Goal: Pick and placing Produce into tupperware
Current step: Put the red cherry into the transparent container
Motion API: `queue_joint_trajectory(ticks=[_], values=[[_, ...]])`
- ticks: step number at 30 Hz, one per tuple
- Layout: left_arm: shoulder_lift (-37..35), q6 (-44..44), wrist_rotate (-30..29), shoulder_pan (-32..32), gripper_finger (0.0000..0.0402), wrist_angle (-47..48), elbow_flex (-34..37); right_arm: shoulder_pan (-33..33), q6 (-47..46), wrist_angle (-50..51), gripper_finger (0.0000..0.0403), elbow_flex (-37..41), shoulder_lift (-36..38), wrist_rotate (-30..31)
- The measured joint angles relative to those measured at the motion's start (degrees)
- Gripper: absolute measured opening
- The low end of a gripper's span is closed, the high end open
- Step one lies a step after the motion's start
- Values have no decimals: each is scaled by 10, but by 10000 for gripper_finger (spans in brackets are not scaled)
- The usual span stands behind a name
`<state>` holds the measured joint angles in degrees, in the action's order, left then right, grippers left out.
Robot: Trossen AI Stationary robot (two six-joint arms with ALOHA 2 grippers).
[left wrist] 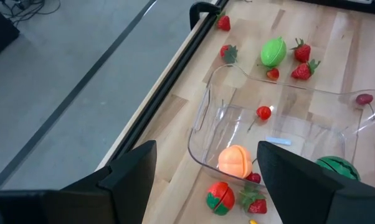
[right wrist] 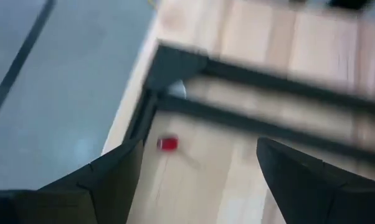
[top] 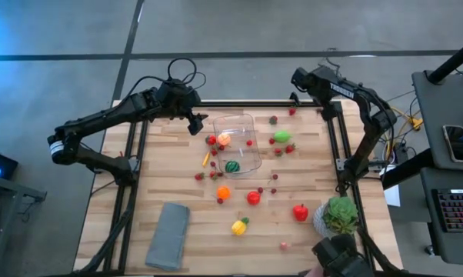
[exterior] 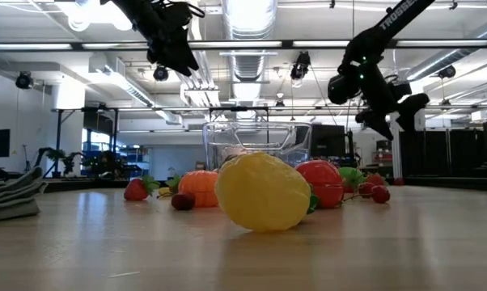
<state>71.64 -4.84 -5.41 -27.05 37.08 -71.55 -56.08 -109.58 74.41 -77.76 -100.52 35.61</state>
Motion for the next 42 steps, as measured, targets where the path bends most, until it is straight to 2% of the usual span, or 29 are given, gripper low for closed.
queue_joint_trajectory(ticks=[1, 3, 7, 10, 15, 20, 25, 28, 34, 42], values=[[0, 0, 0, 0, 263, 0, 0, -2, 2, 0, 307, 9, 0, 11], [0, 0, 0, 0, 263, 0, 0, -8, -2, -3, 304, 34, -2, -14], [0, 0, 0, 0, 263, 0, 0, -23, -63, -2, 297, 82, -1, -141], [-1, 0, 0, 0, 263, 0, 0, -25, -138, -9, 297, 112, -1, -192], [-3, 0, 0, 0, 263, 8, 0, -25, -193, -21, 298, 124, -1, -195], [-2, -1, 0, 0, 263, 10, 0, -30, -130, -71, 288, 132, 0, -157], [-2, -1, 0, 0, 263, 10, 0, -73, 5, -216, 279, 150, -5, -180], [-2, -1, 0, 0, 263, 13, 0, -92, -39, -204, 274, 151, -5, -202], [-2, 0, 0, 0, 263, 34, 0, -116, -105, -167, 269, 135, -5, -206], [-2, 0, 0, 0, 263, 36, 0, -99, -161, -161, 274, 127, -26, -173]])
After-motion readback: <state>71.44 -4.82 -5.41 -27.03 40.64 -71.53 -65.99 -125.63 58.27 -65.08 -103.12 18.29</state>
